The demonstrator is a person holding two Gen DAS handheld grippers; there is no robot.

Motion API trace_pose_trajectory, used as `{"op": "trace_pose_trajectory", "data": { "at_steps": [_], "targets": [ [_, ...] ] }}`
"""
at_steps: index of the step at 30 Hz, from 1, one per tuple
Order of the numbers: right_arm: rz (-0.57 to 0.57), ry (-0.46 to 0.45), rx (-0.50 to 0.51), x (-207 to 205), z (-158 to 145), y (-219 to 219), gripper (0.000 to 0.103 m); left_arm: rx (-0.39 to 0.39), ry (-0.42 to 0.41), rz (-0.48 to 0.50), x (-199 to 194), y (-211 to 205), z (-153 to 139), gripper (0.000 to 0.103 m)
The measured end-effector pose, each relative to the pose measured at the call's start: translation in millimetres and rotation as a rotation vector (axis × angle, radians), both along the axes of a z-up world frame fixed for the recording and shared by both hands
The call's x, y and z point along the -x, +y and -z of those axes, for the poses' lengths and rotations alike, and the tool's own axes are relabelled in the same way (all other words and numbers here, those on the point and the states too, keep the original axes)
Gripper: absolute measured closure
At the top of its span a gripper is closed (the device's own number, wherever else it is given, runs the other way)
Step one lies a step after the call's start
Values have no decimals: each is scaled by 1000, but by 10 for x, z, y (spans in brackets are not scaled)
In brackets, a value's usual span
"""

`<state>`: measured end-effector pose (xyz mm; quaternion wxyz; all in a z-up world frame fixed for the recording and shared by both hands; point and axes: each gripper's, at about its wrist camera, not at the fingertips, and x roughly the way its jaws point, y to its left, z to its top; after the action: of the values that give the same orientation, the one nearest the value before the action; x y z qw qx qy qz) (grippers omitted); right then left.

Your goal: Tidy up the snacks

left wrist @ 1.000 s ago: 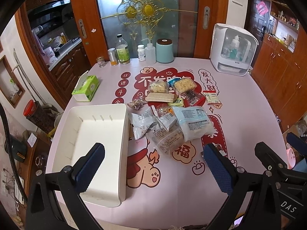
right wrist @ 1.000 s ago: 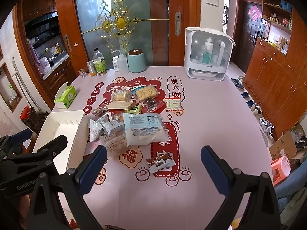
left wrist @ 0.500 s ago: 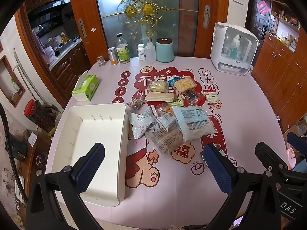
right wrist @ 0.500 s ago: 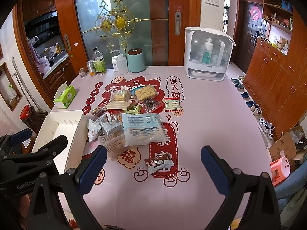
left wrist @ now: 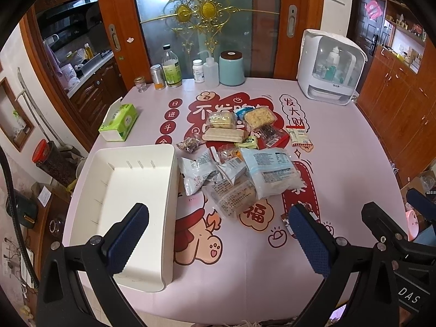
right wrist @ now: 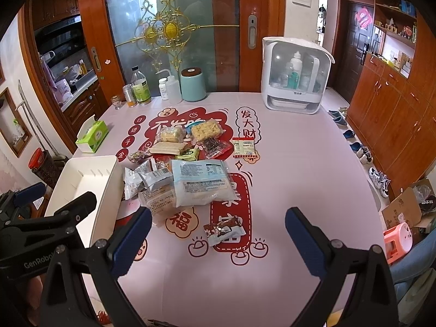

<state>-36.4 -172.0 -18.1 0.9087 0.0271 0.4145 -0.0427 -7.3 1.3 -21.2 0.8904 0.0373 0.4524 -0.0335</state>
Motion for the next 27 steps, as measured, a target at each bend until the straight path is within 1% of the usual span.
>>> {"op": "trace_pose_trajectory", "data": {
  "at_steps": [3, 7, 11, 18, 21, 24, 27],
  "targets": [
    [21, 5, -12, 3, 47, -118, 4, 3, 22, -1, -36, -16, 78, 1],
    [85, 36, -51, -32, 134, -383, 4, 22, 53, 8, -130, -3, 146, 1],
    [144, 80, -87, -44, 270, -586, 4, -17, 36, 28, -212, -45, 176, 1],
    [191, 149, -83, -98, 533, -742, 4, -74, 36, 96, -591, -174, 270, 1],
    [217, 193, -80, -123, 739, -836, 4, -98, 34, 160, -842, -236, 351, 1],
    [241, 262, -131, -158, 1003, -934, 4, -113, 67, 257, -1125, -332, 480, 1],
    [260, 312, -174, -186, 1208, -971, 6, -143, 108, 378, -1420, -487, 644, 1]
  ]
}}
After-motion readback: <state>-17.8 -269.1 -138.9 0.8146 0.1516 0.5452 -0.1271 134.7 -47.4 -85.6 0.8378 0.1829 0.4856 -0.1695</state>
